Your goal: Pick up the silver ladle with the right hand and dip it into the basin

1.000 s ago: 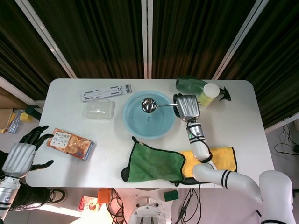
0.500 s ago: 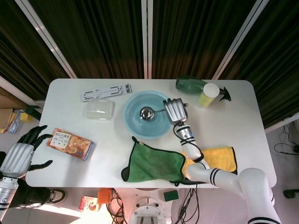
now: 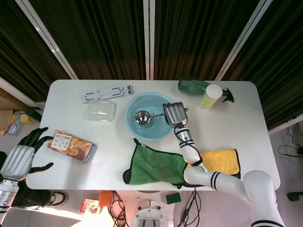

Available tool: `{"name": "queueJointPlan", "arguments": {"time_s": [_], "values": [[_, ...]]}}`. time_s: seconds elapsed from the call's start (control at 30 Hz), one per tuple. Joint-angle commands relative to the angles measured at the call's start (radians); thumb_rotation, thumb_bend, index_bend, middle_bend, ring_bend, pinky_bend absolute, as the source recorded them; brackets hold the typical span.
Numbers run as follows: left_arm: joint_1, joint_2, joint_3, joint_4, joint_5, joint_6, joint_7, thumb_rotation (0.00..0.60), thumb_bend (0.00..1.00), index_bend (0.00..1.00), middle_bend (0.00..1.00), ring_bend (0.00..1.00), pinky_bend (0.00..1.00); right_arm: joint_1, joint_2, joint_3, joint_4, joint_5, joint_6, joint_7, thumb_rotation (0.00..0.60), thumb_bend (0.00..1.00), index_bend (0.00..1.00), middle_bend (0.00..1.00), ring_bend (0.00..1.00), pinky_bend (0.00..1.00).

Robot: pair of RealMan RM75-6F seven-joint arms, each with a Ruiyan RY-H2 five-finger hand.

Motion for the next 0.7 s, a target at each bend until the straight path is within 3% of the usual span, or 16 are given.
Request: {"name": "queueJointPlan", "arguments": {"time_s": [0.03,0.4,0.7], "values": [[-0.001,-0.001,0.001,-0.001,0.000,-0.003,0.003,0.600,0.02,0.27,0.09,0.07,0.23,0.001,0.069,0.058,-0.139,0.149,-0.016,-0.081,0.600,0.64,0.96,0.54,0.66,0.96],[-0.005,-0.003,0.001,-0.005,-0.009,-0.016,0.013,0.600,0.02,0.27,0.09,0.07,0.23,0.042,0.211,0.096,-0.386,0.390,0.083,-0.232,0.600,0.65,0.96,0.54,0.66,0.96],[-0.010,-0.005,0.003,-0.008,-0.013,-0.029,0.019,0.600,0.02,0.27,0.09,0.07,0.23,0.090,0.338,0.123,-0.580,0.509,0.197,-0.318,0.600,0.65,0.96,0.54,0.66,0.96]]}}
